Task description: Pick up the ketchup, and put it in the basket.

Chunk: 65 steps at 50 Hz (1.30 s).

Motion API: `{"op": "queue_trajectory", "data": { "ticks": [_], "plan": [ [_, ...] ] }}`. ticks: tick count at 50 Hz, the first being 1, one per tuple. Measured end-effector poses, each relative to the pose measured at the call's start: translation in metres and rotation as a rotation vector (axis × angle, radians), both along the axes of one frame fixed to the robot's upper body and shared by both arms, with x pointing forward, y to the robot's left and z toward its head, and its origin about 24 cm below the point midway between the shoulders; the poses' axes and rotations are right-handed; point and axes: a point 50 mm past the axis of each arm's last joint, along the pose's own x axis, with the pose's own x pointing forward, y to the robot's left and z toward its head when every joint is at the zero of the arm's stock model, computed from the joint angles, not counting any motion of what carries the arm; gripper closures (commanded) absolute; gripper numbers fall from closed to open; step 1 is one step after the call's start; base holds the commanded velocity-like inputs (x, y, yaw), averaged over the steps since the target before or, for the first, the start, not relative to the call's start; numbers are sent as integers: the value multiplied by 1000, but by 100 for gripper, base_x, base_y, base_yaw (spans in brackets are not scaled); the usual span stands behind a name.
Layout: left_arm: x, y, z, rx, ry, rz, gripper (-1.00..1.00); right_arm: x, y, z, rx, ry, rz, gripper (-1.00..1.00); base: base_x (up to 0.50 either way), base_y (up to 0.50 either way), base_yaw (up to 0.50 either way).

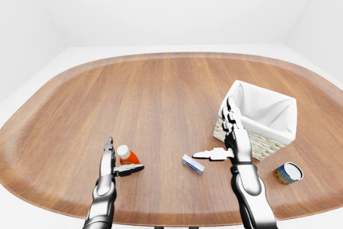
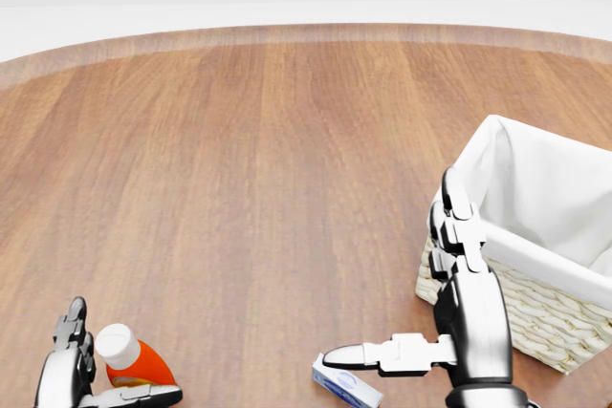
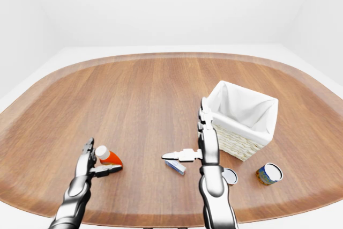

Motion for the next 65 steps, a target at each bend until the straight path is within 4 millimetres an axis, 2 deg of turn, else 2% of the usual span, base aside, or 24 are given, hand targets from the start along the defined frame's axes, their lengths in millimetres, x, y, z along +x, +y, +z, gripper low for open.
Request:
{"op": "queue_trajectory", "data": {
  "ticks": [1, 2, 14, 33, 51, 65],
  "plan": [
    [0, 0, 0, -1, 2, -1, -29, 0, 0, 0, 0, 0, 0, -100, 0, 0, 0],
    [0, 0, -1, -2, 3, -1, 91, 0, 0, 0, 0, 1, 0, -100, 0, 0, 0],
    [-1, -2, -5, -11, 24, -1, 92, 2, 1, -3, -2, 7, 2, -100, 0, 0, 0],
    [0, -7, 0, 24, 4, -31, 92, 5, 1, -7, -8, 22, 5, -100, 0, 0, 0],
    [15, -35, 70, 119, -302, -178, 92, 4, 3, -7, -12, 24, 14, -100, 0, 0, 0],
    [21, -63, 116, 150, -421, -263, 92, 3, 6, -7, -12, 24, 25, -100, 0, 0, 0]
  ]
}}
